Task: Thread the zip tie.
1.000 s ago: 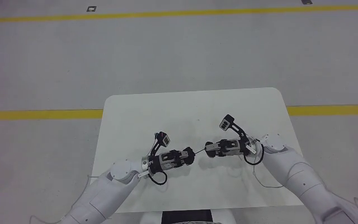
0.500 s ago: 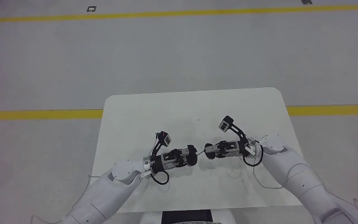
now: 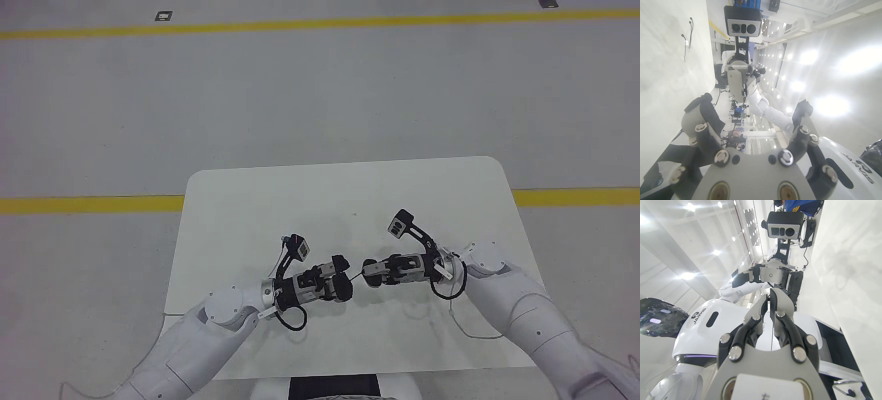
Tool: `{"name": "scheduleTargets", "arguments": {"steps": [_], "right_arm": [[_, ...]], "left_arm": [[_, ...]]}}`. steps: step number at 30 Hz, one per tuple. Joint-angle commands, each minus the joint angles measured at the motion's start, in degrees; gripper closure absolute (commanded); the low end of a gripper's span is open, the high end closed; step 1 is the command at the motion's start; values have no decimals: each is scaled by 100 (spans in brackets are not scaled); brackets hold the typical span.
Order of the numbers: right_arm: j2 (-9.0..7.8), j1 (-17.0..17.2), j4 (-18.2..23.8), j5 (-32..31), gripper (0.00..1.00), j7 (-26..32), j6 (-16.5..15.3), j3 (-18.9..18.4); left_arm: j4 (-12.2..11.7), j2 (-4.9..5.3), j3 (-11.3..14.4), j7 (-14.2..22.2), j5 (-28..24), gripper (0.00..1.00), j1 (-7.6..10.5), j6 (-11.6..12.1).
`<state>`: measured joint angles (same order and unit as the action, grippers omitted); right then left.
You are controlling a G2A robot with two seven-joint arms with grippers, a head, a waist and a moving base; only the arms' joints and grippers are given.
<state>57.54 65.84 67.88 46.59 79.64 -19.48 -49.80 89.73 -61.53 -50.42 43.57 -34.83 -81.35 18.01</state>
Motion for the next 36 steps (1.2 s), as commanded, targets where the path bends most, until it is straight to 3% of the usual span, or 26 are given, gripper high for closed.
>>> {"name": "scheduleTargets", "arguments": {"steps": [1, 6, 25, 34, 36], "right_arm": [[-1, -1, 0, -2, 100, 0, 0, 0], [5, 41, 77, -26, 100, -167, 0, -12], [21, 550, 594, -180, 100, -394, 0, -740], [82, 605, 604, -319, 100, -349, 0, -760], [100, 587, 571, -351, 100, -354, 0, -738]], "left_arm": [[1, 0, -1, 0, 1, 0, 0, 0], [27, -7, 31, -77, 43, 0, 5, -60], [-65, -47, 169, -151, 56, 0, 98, -129], [-66, -56, 205, -112, 9, 0, 107, -128], [-75, -61, 221, -97, -8, 10, 120, -126]]}}
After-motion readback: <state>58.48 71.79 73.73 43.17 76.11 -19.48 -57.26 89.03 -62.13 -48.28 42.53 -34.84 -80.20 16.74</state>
